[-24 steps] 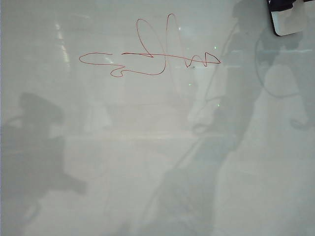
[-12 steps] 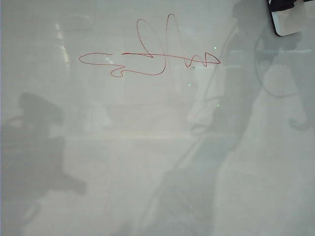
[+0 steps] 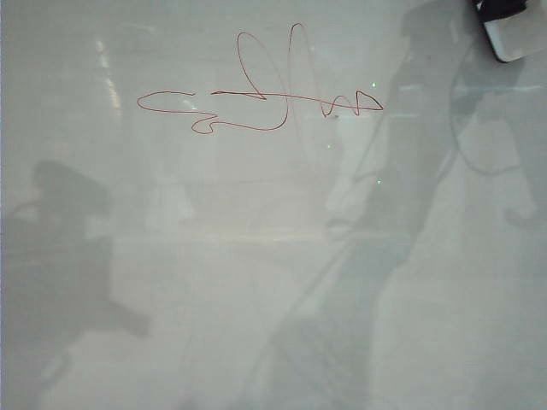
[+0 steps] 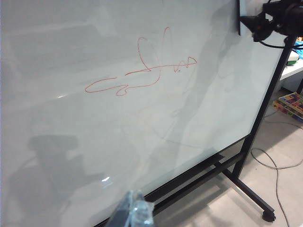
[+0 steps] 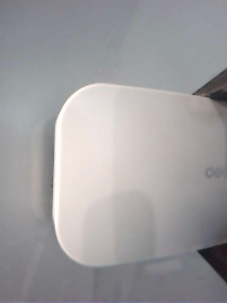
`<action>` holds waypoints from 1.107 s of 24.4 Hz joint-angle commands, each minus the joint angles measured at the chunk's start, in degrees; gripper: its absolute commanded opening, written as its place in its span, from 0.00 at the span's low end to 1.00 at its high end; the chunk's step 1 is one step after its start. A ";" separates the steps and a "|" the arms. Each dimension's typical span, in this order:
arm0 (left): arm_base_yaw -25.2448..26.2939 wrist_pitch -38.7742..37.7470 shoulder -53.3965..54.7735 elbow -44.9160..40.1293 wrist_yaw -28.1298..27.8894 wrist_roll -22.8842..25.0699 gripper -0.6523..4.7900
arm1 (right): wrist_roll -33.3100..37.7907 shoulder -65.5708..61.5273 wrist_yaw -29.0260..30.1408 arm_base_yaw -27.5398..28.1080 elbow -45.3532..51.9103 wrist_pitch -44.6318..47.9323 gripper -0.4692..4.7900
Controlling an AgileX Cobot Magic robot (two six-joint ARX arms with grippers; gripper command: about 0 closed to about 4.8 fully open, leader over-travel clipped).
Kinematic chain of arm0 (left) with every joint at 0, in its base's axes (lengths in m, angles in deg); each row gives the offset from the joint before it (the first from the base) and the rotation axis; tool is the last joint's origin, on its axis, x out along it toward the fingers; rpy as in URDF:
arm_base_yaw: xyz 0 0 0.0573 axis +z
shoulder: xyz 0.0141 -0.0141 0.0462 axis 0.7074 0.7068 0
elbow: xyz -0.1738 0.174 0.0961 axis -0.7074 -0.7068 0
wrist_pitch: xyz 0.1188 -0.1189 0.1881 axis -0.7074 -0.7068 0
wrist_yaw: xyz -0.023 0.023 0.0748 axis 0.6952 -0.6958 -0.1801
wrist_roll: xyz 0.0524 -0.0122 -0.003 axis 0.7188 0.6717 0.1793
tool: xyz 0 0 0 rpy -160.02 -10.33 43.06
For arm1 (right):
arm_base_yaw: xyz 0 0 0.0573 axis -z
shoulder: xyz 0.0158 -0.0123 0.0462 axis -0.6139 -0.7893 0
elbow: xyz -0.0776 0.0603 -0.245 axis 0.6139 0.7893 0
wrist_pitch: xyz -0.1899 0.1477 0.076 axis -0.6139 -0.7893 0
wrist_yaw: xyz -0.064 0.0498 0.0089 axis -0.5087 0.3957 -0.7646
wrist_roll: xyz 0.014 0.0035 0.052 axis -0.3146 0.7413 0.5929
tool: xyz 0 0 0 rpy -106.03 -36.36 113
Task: Grab the whiteboard eraser that is attached to the surface of the whiteboard and use it to clean the writing on the whiteboard.
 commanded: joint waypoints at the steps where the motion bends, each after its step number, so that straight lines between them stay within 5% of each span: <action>1: 0.11 0.63 0.00 0.15 0.07 0.00 0.11 | -2.67 3.78 -2.67 -2.93 -0.39 -1.51 0.46; 6: 0.11 0.63 0.00 0.15 0.07 0.00 0.11 | -15.47 7.21 -5.07 -12.63 -0.42 -2.43 0.46; 15: 0.13 0.61 0.00 0.15 0.07 0.00 0.11 | -36.33 2.12 -18.91 -29.40 -0.42 1.05 0.46; 20: 0.11 0.61 0.00 0.15 0.02 0.00 0.11 | -47.08 -4.92 -23.67 -32.59 -1.38 6.47 0.46; 27: 0.11 0.61 0.00 0.15 0.02 0.00 0.11 | -49.27 -13.18 -27.19 -35.82 -10.19 5.77 0.47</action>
